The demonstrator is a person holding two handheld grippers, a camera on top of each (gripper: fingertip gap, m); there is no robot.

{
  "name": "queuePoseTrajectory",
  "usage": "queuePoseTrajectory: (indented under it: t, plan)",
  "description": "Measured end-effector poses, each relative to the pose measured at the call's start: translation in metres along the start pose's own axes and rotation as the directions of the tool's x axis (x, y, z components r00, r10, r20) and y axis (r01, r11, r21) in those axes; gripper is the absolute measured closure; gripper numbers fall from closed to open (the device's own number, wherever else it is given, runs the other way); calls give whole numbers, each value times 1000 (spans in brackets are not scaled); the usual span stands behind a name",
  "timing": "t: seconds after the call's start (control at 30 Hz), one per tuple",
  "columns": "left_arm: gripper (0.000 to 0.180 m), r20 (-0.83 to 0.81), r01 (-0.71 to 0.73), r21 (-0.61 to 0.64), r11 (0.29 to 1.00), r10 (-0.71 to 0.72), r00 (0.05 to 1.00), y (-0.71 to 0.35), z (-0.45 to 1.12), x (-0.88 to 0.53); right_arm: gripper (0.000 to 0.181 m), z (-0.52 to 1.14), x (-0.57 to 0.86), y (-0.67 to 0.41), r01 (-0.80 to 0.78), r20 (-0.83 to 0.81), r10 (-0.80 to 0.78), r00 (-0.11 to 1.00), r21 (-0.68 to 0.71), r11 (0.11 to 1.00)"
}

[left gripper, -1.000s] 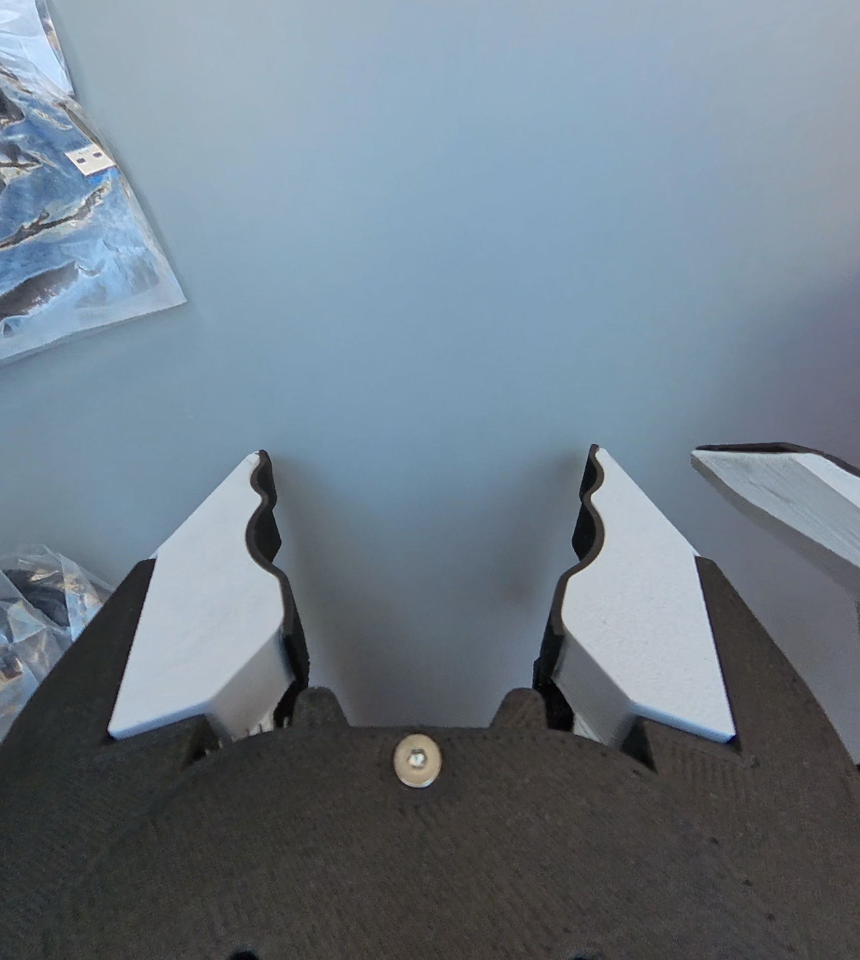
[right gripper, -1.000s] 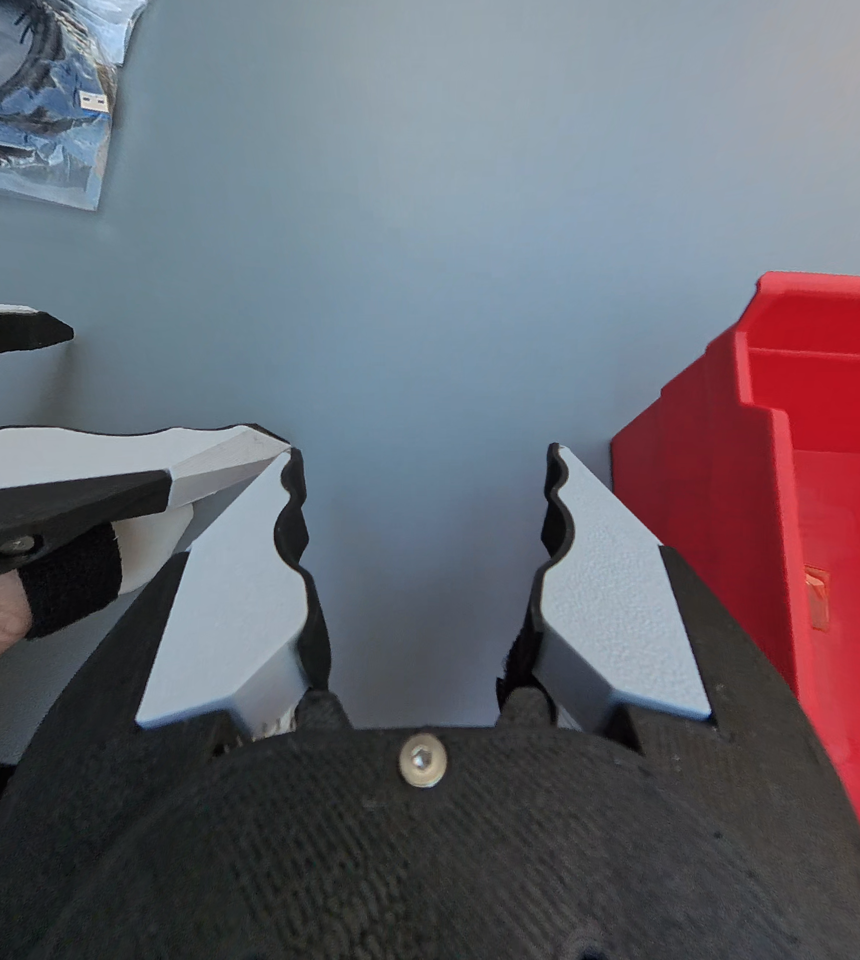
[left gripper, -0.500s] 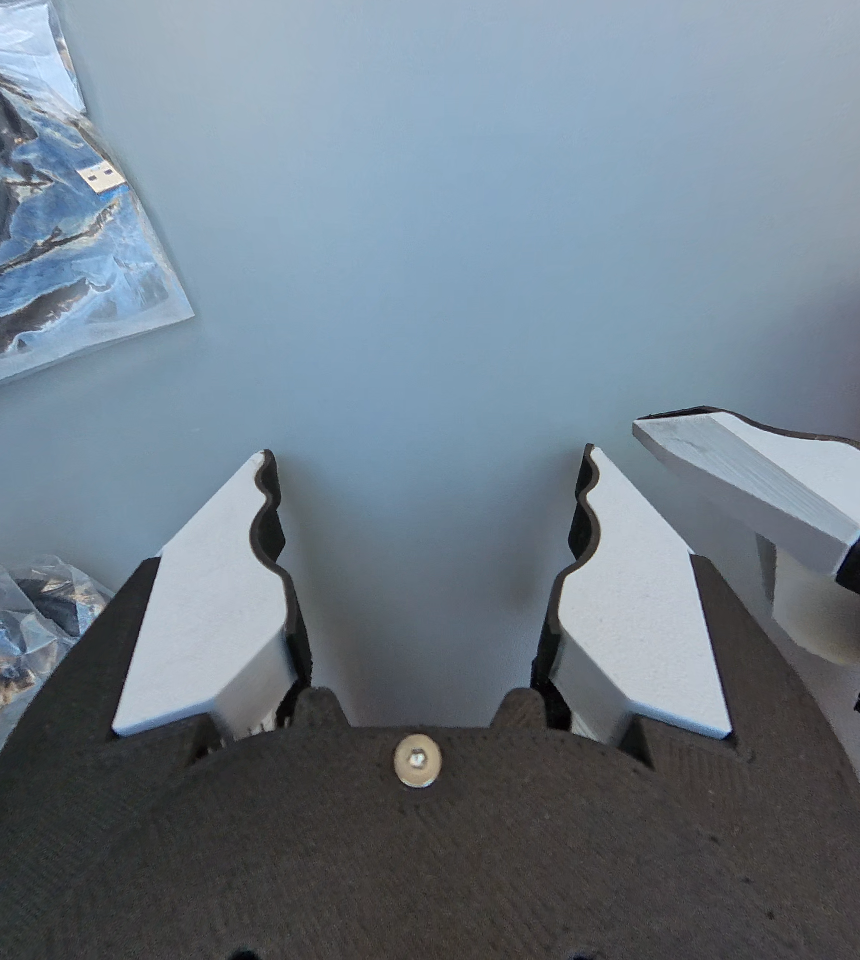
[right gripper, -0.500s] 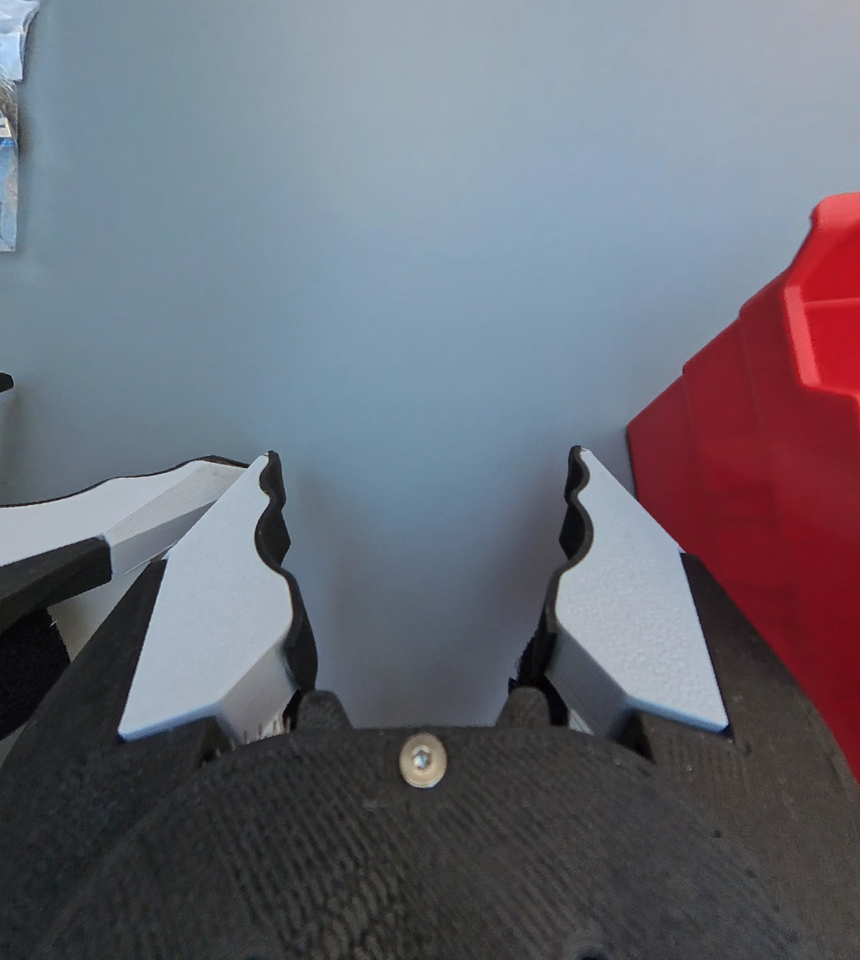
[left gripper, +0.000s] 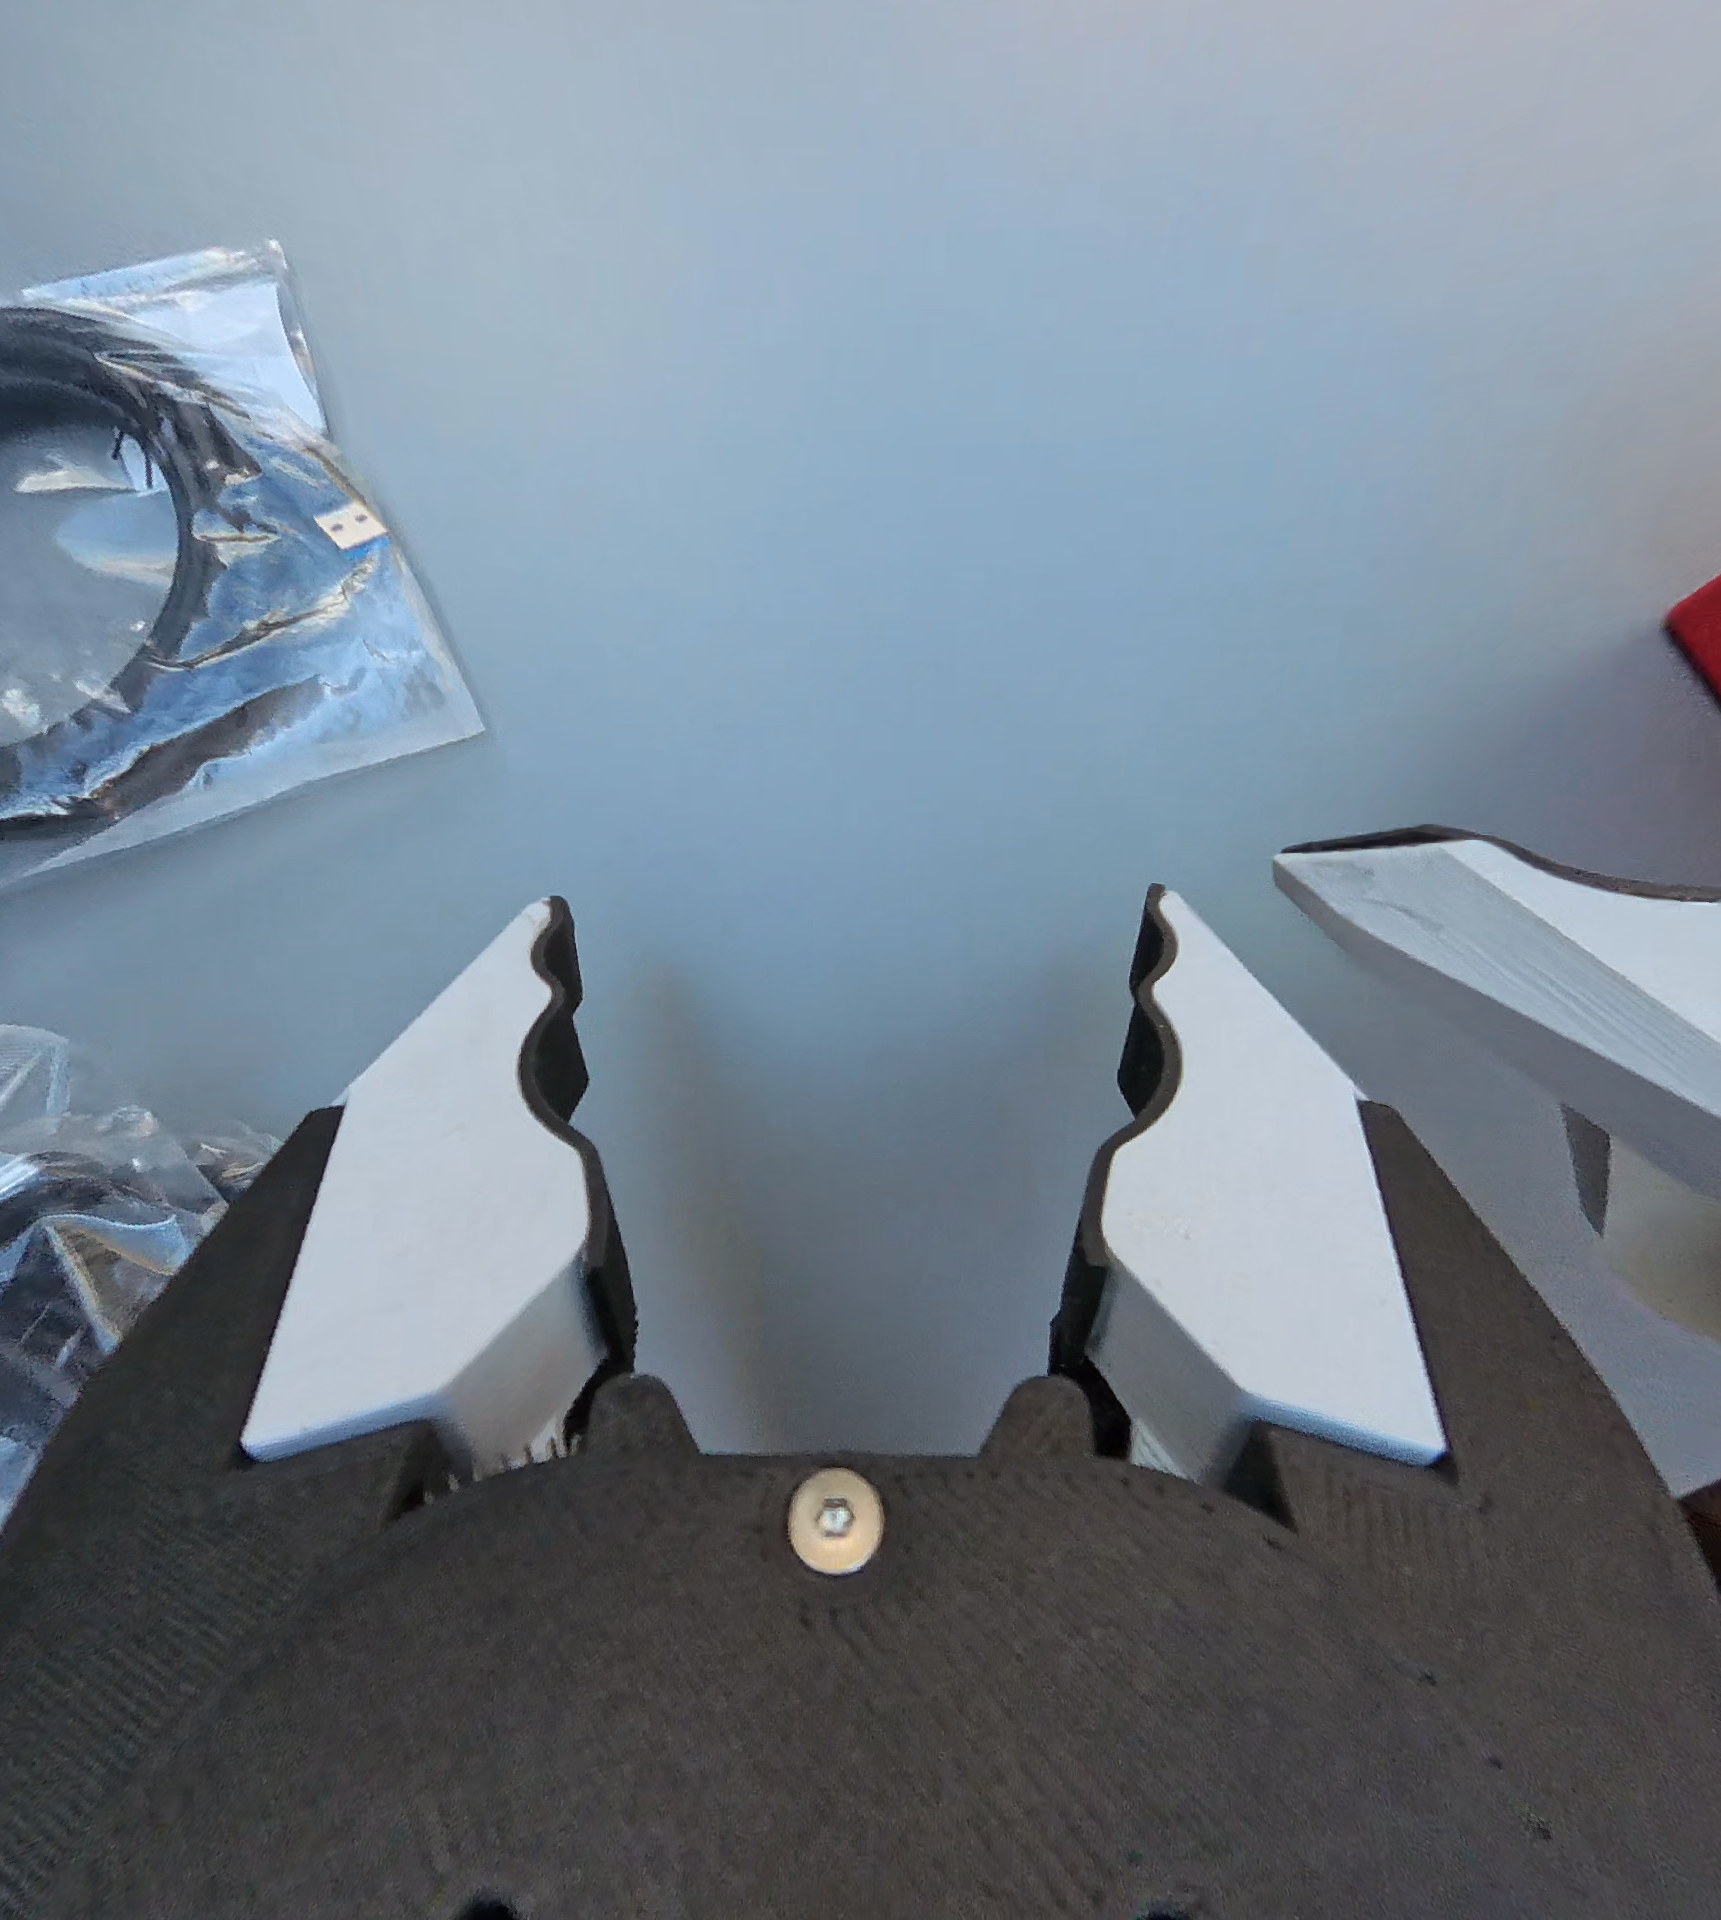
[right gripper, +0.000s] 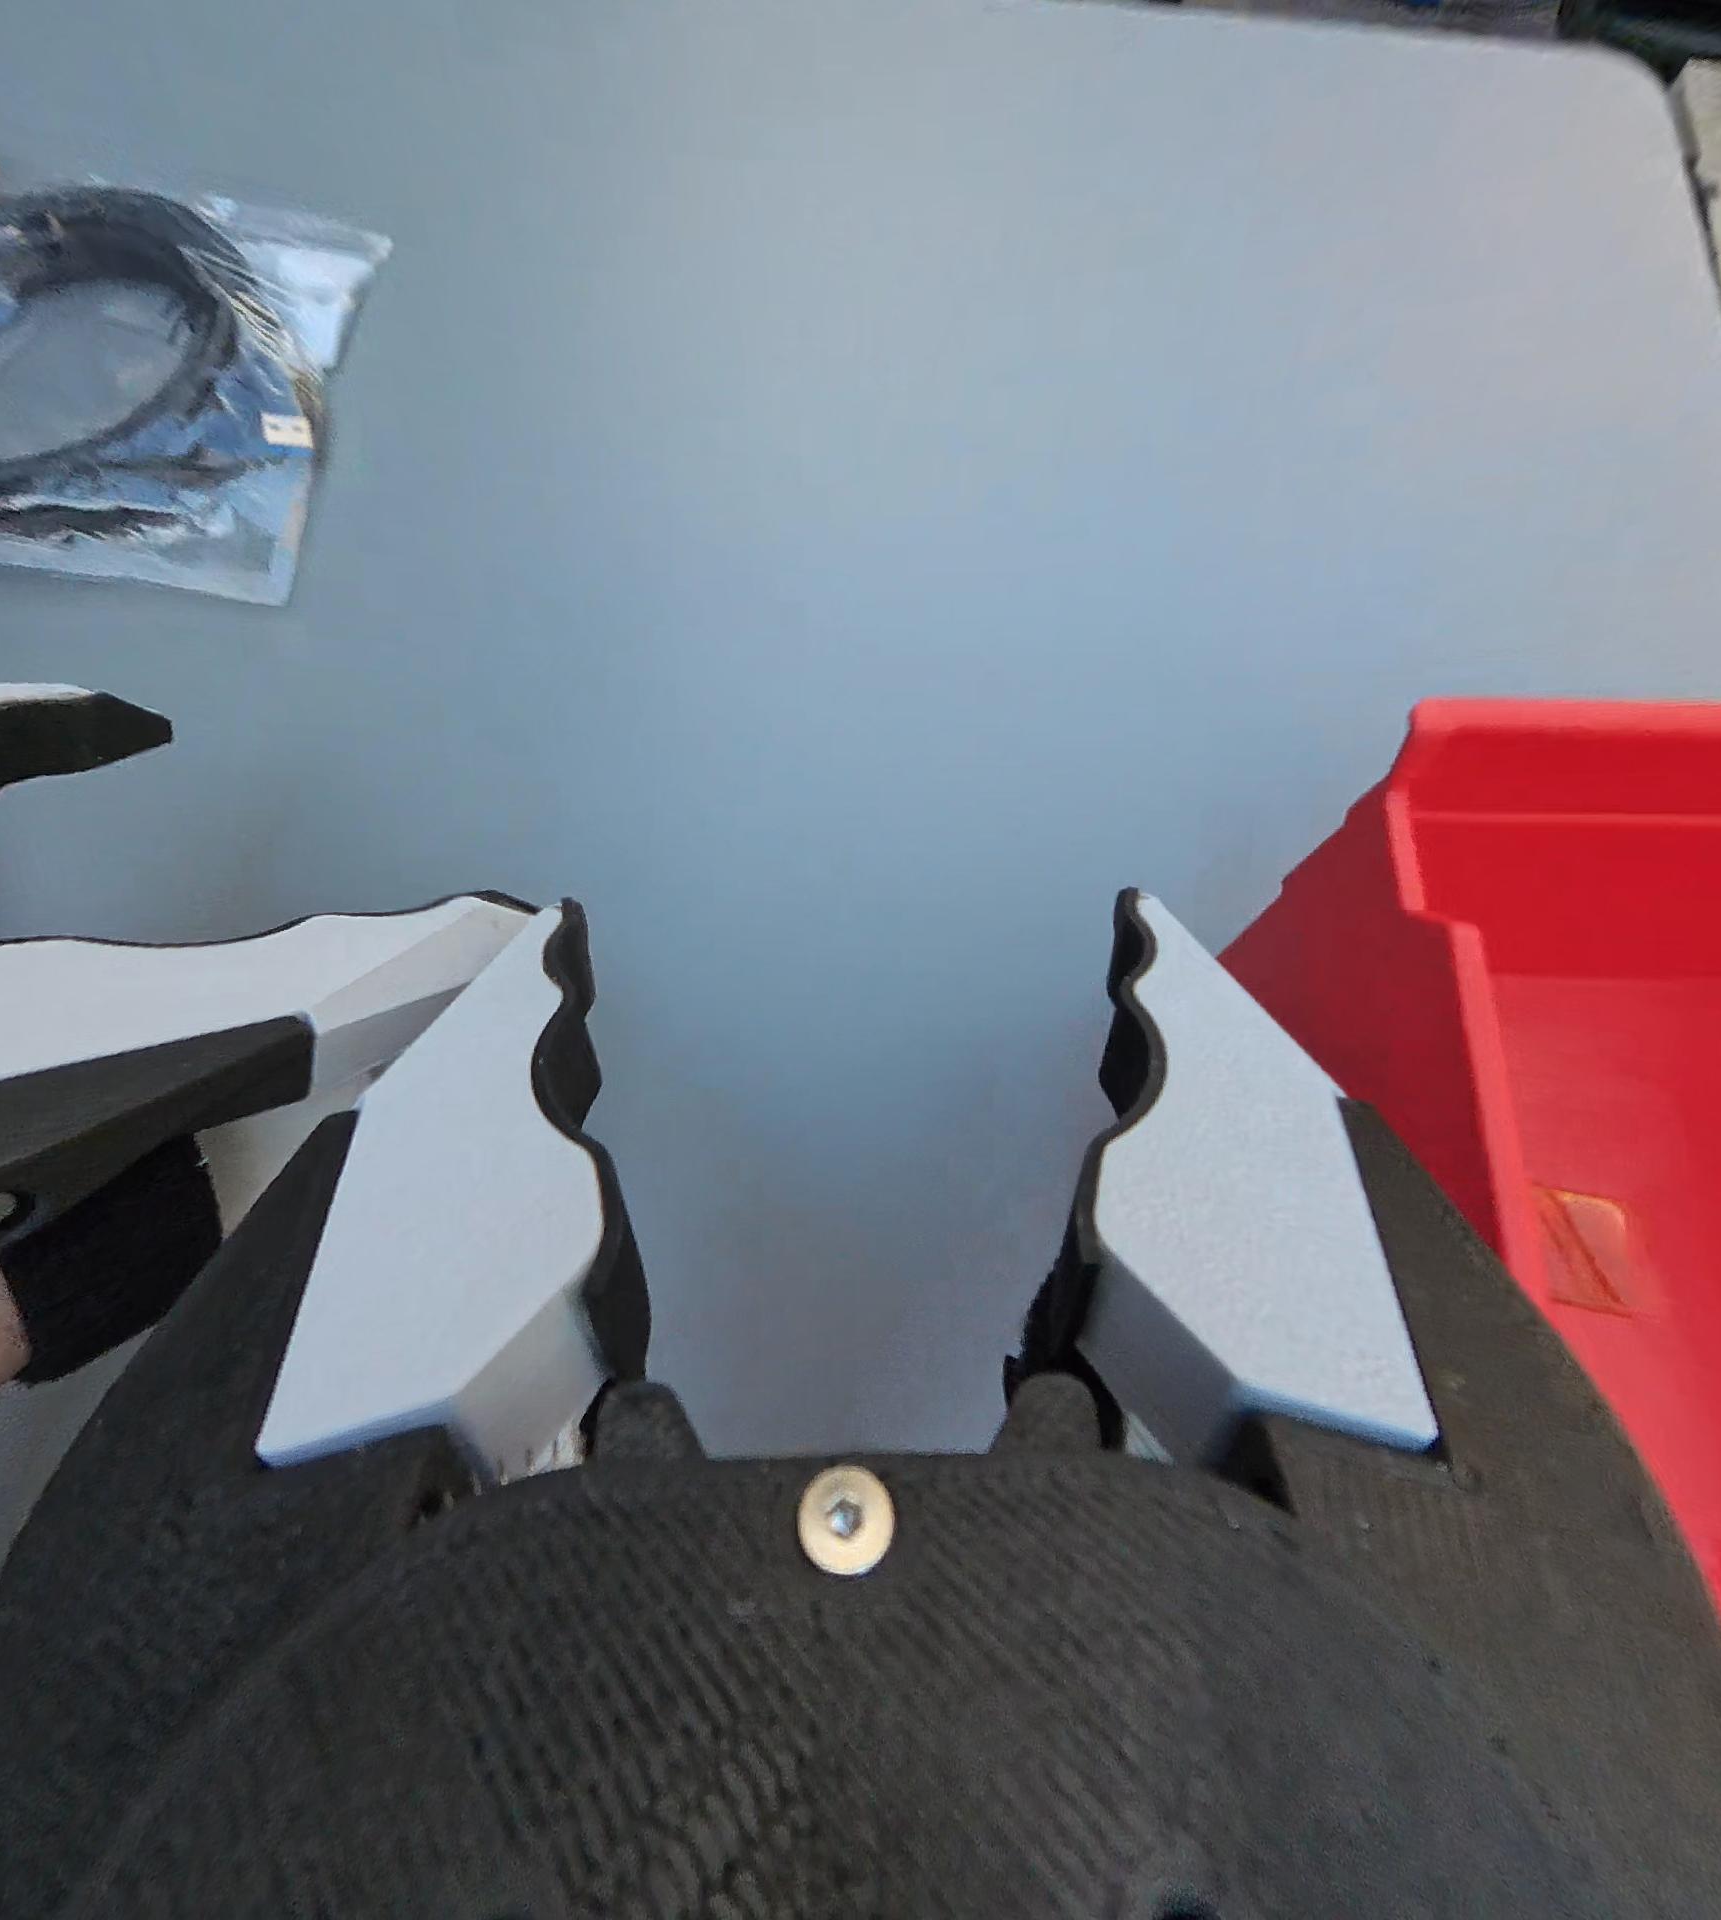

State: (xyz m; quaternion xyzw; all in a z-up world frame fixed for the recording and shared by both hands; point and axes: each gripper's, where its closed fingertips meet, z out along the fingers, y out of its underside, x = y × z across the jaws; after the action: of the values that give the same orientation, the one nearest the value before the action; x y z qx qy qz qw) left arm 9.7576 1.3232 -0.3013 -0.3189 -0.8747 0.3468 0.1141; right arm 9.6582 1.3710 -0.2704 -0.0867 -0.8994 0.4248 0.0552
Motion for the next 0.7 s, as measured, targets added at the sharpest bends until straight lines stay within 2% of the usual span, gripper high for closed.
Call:
queuePoseTrajectory:
  t: [0.17, 0.23, 0.3, 0.43, 0.5, 0.57, 0.7]
  plan:
    - [79, -45, 8, 73, 997, -5, 999, -22, -14, 17, 94, -21, 1, -34, 91, 27, -93, 995, 88, 992]
    - [79, -14, -41, 60, 997, 42, 999, -23, -8, 21, 95, -15, 3, -26, 89, 40, -91, 995, 57, 994]
    - [78, 1, -42, -8, 999, 42, 999, -10, 3, 22, 95, -2, 6, -10, 94, 43, -94, 995, -6, 996]
    - [68, 10, 62, -147, 987, -61, 998, 24, 23, 15, 85, 29, 9, 18, 34, 54, -28, 998, -109, 994]
    - [71, 34, 36, -145, 989, -31, 999, 26, 24, 10, 76, 42, 10, 30, -10, 56, 20, 998, -161, 987]
    - [63, 45, 45, -140, 989, -39, 998, 26, 25, 8, 66, 54, 9, 40, -46, 49, 56, 997, -194, 980]
    - [44, 81, 93, -38, 995, -89, 993, 26, 29, -3, 60, 61, 16, 37, -50, -15, 48, 999, -118, 992]
